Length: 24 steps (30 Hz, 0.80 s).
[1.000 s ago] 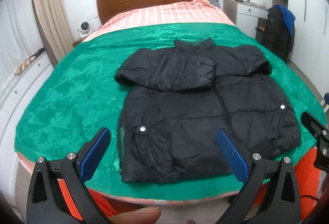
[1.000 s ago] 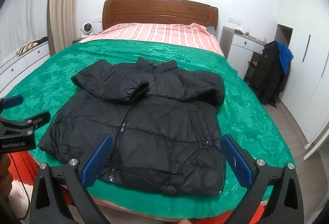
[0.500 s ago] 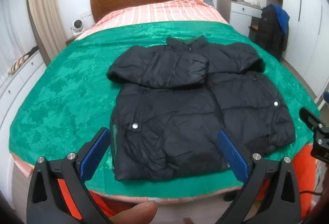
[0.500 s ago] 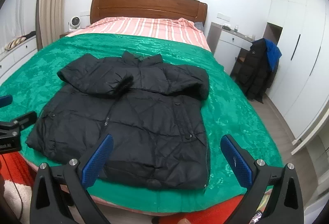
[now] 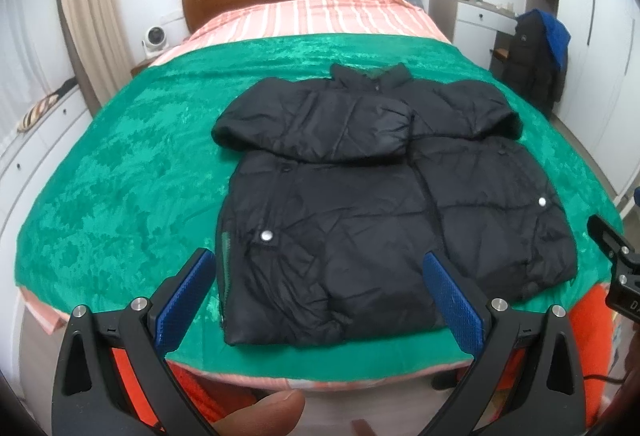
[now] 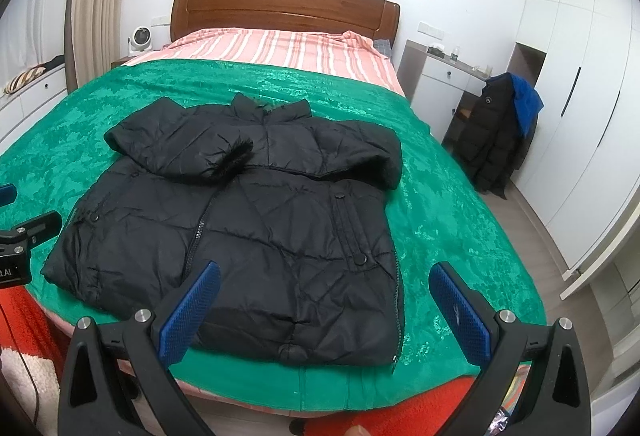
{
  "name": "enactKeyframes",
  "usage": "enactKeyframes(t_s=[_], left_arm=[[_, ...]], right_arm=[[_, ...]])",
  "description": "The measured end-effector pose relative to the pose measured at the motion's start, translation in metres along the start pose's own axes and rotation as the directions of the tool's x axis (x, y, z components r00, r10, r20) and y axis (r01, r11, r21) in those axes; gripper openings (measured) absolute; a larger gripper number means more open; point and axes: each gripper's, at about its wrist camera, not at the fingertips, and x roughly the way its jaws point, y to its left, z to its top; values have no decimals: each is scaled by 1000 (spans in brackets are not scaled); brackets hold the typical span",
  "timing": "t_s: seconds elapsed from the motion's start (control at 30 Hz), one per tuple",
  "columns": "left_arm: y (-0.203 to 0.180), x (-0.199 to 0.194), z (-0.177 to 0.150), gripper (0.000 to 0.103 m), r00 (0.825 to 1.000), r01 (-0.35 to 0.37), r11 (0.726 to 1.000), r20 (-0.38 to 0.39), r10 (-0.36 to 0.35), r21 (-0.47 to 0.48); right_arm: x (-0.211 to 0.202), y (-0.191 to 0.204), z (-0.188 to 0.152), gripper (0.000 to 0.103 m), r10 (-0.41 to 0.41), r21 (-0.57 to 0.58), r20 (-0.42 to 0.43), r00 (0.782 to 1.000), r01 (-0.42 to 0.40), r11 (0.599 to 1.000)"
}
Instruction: Fold large clothes
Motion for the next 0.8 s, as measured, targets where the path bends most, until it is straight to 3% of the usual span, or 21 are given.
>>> enactKeyframes(t_s=[0.8], left_arm=[[-5, 6, -3, 103, 998, -49, 998, -23, 50, 36]], right_arm=[[3, 3, -3, 103, 38, 10, 6, 999, -38, 999]])
